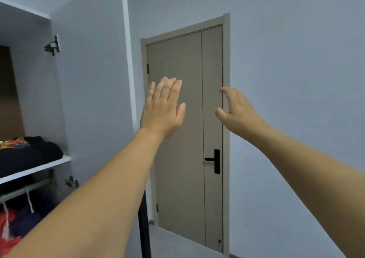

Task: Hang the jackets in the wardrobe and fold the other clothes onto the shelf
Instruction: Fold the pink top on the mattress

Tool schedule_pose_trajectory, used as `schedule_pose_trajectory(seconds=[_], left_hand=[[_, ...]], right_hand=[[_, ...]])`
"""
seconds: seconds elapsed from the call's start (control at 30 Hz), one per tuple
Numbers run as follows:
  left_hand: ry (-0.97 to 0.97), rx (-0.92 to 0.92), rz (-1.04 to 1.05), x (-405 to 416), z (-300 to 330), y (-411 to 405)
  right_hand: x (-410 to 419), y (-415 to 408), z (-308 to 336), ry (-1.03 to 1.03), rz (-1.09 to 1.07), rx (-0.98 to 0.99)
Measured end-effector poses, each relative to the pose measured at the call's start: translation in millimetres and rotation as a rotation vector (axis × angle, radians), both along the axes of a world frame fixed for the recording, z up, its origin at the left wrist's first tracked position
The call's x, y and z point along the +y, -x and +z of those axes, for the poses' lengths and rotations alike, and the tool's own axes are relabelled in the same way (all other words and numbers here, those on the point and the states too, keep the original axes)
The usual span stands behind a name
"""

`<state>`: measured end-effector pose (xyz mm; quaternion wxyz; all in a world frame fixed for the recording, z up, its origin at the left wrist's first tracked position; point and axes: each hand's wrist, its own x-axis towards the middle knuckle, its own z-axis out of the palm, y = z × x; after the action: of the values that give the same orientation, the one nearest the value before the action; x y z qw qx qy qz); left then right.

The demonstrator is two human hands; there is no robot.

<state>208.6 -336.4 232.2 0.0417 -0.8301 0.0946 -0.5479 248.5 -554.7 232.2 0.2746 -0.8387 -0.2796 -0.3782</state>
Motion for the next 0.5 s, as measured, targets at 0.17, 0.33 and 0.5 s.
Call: schedule_pose_trajectory(seconds=[0.17,0.33,0.5], left_hand=[[-0.1,0.135,-0.009,-77,-29,-87],[-0.093,0.227,-0.089,-135,-60,-192],[-0.127,0.326,-0.228,-208,-88,-307]], right_hand=[[-82,-63,-33,0.049,-0.116,0.109],[-154,-144,-74,0.039,-0.254,0.164],[-229,-224,-111,0.045,-0.4,0.287]])
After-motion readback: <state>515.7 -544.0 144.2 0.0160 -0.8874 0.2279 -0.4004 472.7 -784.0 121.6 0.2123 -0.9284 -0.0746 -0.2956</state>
